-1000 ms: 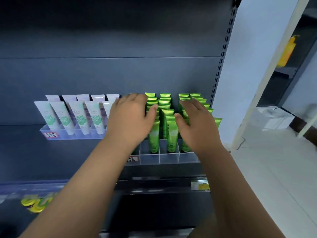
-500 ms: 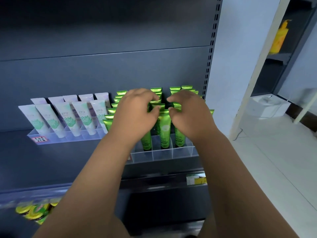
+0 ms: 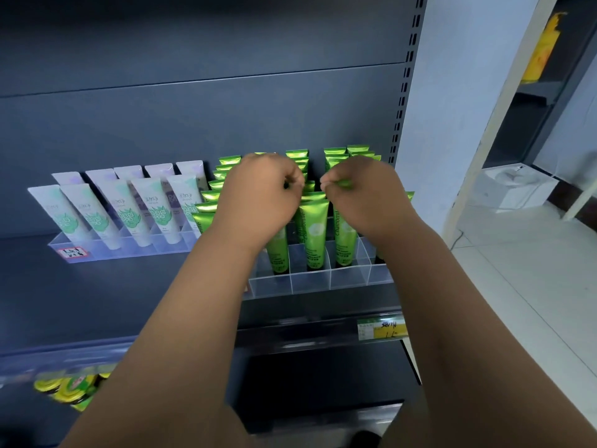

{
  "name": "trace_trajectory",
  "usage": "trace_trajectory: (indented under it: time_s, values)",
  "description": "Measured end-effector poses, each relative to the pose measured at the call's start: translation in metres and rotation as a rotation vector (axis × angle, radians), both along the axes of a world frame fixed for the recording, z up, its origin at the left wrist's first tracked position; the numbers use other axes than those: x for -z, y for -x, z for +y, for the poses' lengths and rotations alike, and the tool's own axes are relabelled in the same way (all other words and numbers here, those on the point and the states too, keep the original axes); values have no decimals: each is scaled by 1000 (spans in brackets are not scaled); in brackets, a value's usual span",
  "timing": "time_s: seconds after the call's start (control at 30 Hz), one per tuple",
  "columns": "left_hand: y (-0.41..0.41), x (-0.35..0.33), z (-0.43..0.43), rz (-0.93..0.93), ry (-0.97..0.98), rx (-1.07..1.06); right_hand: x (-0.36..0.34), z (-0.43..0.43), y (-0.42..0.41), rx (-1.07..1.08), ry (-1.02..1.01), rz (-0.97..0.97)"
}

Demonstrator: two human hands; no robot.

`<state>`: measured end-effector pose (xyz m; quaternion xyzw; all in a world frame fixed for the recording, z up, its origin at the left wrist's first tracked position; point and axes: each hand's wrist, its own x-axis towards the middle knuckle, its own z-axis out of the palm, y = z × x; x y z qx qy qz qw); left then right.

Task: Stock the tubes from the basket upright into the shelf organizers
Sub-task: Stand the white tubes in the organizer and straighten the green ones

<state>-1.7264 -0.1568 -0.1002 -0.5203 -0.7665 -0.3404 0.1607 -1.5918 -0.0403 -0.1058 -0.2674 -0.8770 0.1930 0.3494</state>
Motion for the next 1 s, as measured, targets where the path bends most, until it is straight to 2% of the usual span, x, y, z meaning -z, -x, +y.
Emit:
trace_trajectory:
  time_s: [0.1,0.3,0.5,0.6,0.73,1.0]
  values:
    - [5,-13,9,-29,-21,-45,-9,10,5,4,49,-16]
    - [27,-21,36,-113,67,-130,-17,29,26,-24,43,-110]
    - [37,-12,56,-138,152,-112,-10,42,47,-61,-56,-145]
    - [41,-14,63,-166,213,-98,-6,46,56,-86,-130,-226]
    - [47,-11,67,-91,336,-127,-8,55,56,-99,-104,-279]
    - [45,-11,75,-75,322,-115,-11,66,55,-101,-206,-318]
